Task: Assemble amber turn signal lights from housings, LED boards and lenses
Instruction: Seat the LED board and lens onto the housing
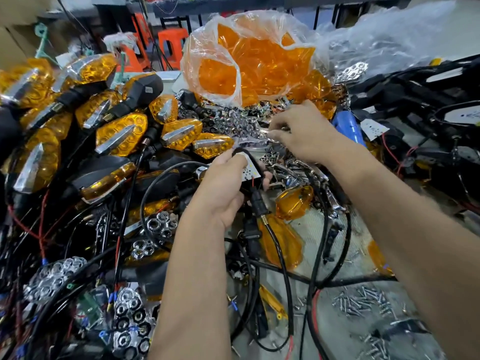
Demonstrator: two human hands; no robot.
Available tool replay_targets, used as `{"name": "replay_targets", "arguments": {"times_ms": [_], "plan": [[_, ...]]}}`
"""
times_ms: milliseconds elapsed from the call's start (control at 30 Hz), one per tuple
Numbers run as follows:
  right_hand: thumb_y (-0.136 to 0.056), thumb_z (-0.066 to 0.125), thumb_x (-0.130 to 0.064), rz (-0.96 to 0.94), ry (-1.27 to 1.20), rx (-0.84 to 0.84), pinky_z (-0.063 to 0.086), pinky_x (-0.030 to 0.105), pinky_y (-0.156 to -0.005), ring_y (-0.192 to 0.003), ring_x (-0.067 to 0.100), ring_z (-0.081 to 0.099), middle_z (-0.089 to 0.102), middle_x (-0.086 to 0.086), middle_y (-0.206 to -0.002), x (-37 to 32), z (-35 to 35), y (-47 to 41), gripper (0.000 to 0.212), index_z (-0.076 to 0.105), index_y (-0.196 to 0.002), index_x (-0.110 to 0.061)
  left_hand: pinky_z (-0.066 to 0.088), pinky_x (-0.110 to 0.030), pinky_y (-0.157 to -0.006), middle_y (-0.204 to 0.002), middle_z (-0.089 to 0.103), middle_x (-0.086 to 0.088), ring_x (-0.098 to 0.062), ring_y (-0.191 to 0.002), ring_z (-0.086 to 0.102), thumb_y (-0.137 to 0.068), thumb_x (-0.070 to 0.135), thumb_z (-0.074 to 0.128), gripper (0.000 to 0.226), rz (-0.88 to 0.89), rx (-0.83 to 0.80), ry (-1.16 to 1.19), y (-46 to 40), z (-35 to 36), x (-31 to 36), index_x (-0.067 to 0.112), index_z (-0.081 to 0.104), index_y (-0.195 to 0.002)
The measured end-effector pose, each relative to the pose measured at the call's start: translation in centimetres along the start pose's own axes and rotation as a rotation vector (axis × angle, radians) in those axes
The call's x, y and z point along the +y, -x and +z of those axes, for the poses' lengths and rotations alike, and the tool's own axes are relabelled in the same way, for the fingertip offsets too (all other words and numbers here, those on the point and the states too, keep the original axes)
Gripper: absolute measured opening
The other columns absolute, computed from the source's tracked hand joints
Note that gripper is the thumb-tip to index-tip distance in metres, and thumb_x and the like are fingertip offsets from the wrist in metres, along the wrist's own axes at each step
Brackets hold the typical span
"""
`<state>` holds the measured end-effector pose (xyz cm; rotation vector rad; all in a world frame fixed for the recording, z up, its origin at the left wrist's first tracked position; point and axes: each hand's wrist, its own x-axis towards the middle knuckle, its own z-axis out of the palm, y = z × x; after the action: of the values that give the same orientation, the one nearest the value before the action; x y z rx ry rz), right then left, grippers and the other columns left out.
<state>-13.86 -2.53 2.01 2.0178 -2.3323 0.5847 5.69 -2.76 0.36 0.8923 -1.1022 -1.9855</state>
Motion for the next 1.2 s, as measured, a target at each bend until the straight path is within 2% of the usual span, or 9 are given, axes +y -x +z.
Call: {"name": "replay_targets", "arguments": {"times_ms": [167, 300, 400, 667, 733, 900, 1000, 1100, 1200], "plan": [[-0.102, 0.06, -0.046, 0.073, -0.185, -0.061, 0.035, 0.027, -0.051, -0.056, 0.017, 0.047, 0.061, 0.002, -0.066, -0.5, -1.0, 1.6, 0.041, 0.071, -0.078, -0.015, 0.054, -0.032, -0.053, -0.081, 0.061, -0.016, -0.026, -0.06, 0.065, -0.102, -0.002, 0.037, 0.014, -0.01, -0.015, -0.009, 0.0, 0.2, -0.2, 0.003, 0.05, -0.104], [-0.096, 0.071, -0.04, 0.064, -0.093, -0.242, 0.052, 0.033, -0.08, -0.094, 0.022, 0.065, 0.07, 0.004, -0.108, -1.3, -1.9, 0.7, 0.023, 0.071, -0.111, -0.022, 0.055, -0.032, -0.054, -0.083, 0.06, -0.017, -0.025, -0.06, 0.064, -0.101, -0.003, 0.035, 0.018, -0.015, -0.02, -0.002, 0.0, 0.2, -0.2, 0.003, 0.051, -0.098], [-0.085, 0.085, -0.034, 0.082, 0.045, -0.425, 0.053, 0.04, -0.093, -0.112, 0.028, 0.064, 0.063, 0.003, -0.132, -1.9, -2.3, 0.7, 0.046, 0.068, -0.127, -0.026, 0.055, -0.033, -0.056, -0.083, 0.06, -0.017, -0.025, -0.061, 0.065, -0.102, -0.002, 0.035, 0.016, -0.017, -0.017, -0.002, -0.1, 0.1, -0.2, 0.003, 0.051, -0.101], [-0.089, 0.081, -0.024, 0.14, -0.273, 0.227, 0.046, 0.004, -0.067, -0.073, -0.001, 0.062, 0.069, -0.011, -0.084, -0.6, -3.0, 3.5, 0.013, 0.08, -0.102, -0.022, 0.054, -0.033, -0.056, -0.086, 0.059, -0.018, -0.027, -0.061, 0.064, -0.101, -0.004, 0.035, 0.016, -0.041, -0.056, 0.023, -0.2, 0.4, -0.2, 0.003, 0.049, -0.101], [-0.092, 0.078, -0.027, 0.173, -0.512, 0.317, 0.054, 0.01, -0.066, -0.067, 0.003, 0.068, 0.073, -0.013, -0.079, -0.5, -3.6, 5.1, 0.007, 0.08, -0.098, -0.025, 0.054, -0.033, -0.054, -0.085, 0.06, -0.018, -0.027, -0.06, 0.065, -0.101, -0.004, 0.035, 0.017, -0.041, -0.061, 0.017, -0.2, 0.7, -0.3, 0.002, 0.051, -0.099], [-0.101, 0.066, -0.032, 0.284, -0.878, 0.214, 0.041, 0.02, -0.044, -0.05, 0.011, 0.055, 0.065, 0.0, -0.074, -0.1, -3.7, 8.8, 0.014, 0.079, -0.101, -0.026, 0.054, -0.033, -0.055, -0.087, 0.06, -0.018, -0.027, -0.06, 0.065, -0.101, -0.003, 0.035, 0.018, -0.078, -0.075, -0.009, -0.3, 1.7, -0.9, 0.002, 0.052, -0.104], [-0.102, 0.064, -0.024, 0.265, -1.051, 0.132, 0.038, 0.021, -0.044, -0.053, 0.013, 0.057, 0.064, -0.01, -0.072, -0.1, -3.5, 9.6, 0.015, 0.079, -0.104, -0.02, 0.055, -0.033, -0.055, -0.082, 0.064, -0.017, -0.026, -0.06, 0.064, -0.101, -0.003, 0.039, 0.016, -0.08, -0.087, -0.008, -0.2, 2.1, -1.2, 0.001, 0.054, -0.099], [-0.1, 0.065, -0.01, 0.208, -1.228, 0.055, 0.044, 0.021, -0.045, -0.061, 0.02, 0.063, 0.07, 0.003, -0.086, -0.6, -3.3, 9.9, 0.018, 0.076, -0.113, -0.013, 0.056, -0.032, -0.055, -0.075, 0.073, -0.013, -0.024, -0.06, 0.065, -0.101, -0.002, 0.04, 0.019, -0.064, -0.096, -0.017, -0.2, 2.4, -1.4, 0.003, 0.058, -0.096], [-0.093, 0.067, -0.002, 0.195, -1.428, 0.037, 0.055, 0.02, -0.052, -0.072, 0.025, 0.075, 0.072, 0.004, -0.081, -1.1, -3.2, 10.3, 0.012, 0.069, -0.102, -0.008, 0.057, -0.032, -0.055, -0.091, 0.068, -0.021, -0.024, -0.061, 0.066, -0.102, -0.001, 0.038, 0.018, -0.073, -0.084, 0.035, -0.2, 2.6, -1.4, 0.0, 0.056, -0.107]]}}
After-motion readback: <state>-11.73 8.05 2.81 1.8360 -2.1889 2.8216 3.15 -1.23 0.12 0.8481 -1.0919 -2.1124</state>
